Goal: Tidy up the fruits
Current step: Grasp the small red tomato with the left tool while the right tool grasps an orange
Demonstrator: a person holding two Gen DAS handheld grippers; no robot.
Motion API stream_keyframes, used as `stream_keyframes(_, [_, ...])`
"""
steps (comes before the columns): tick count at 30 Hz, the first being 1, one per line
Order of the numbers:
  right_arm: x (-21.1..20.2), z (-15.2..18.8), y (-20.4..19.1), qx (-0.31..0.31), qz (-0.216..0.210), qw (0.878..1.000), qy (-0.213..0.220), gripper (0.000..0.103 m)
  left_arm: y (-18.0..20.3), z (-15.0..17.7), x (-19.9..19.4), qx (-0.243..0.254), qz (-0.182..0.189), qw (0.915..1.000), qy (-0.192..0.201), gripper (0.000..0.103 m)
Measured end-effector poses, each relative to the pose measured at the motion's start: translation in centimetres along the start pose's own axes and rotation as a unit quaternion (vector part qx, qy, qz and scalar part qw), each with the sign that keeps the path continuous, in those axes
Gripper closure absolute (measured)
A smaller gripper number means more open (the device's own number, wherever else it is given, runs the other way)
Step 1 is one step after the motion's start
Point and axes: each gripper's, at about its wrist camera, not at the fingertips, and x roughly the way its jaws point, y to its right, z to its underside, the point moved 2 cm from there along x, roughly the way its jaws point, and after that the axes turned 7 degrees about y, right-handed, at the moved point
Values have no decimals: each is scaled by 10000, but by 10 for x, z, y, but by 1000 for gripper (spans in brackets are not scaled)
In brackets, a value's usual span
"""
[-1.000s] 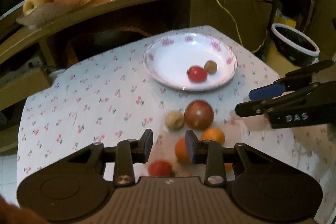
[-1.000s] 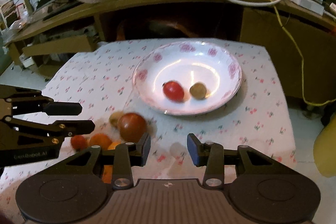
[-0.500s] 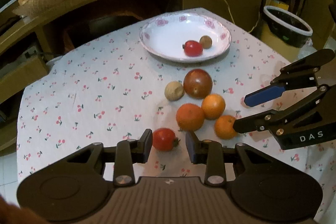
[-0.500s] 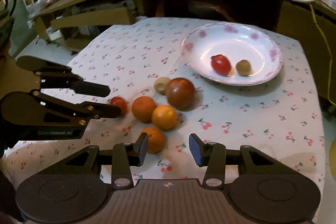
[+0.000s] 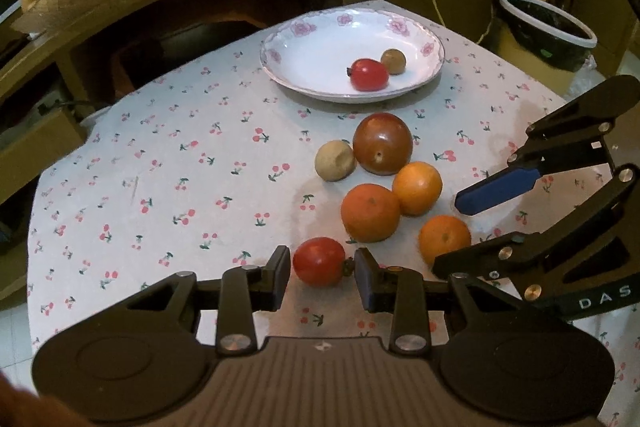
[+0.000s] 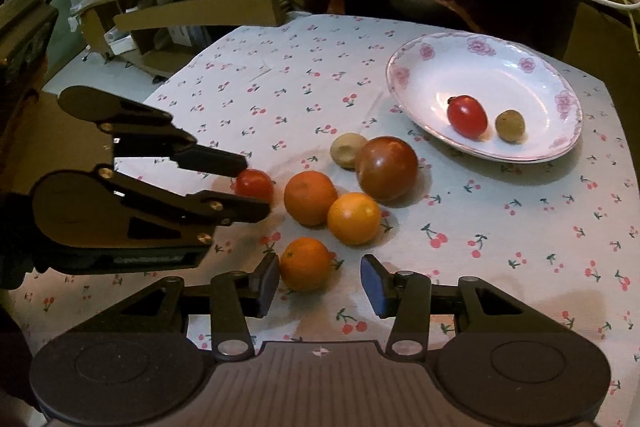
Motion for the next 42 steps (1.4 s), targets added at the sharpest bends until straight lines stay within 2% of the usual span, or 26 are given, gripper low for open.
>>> stream_keyframes(5, [7, 1, -3, -15, -45, 9999, -141, 59, 1, 2, 5, -6, 41, 10000, -37, 63])
stream_keyframes(9, [7, 0, -2, -3, 27, 9999, -130, 70, 0, 2, 5, -71, 55, 10000, -7, 64])
stream_keyframes(12, [7, 0, -2, 65, 91, 9998, -133, 71, 1, 3, 4, -87, 58, 9999, 5, 65])
stream_keyframes(20, [-6, 5, 1, 133, 233, 9996, -103, 72, 7, 6, -15, -186, 287, 9994, -50, 65])
stream_keyframes(30, [-28, 32, -1, 186, 462, 9986, -182, 72, 42, 16, -23, 222, 678, 9972, -201, 65])
stream_keyframes(35, [-28, 35, 0, 228, 478, 9985, -170, 67, 47, 19, -21, 369, 660, 9968, -240, 64])
stream_keyframes(42, [-27, 34, 5, 210, 395, 9990, -98, 65, 43, 20, -20, 229, 607, 9975, -268, 54])
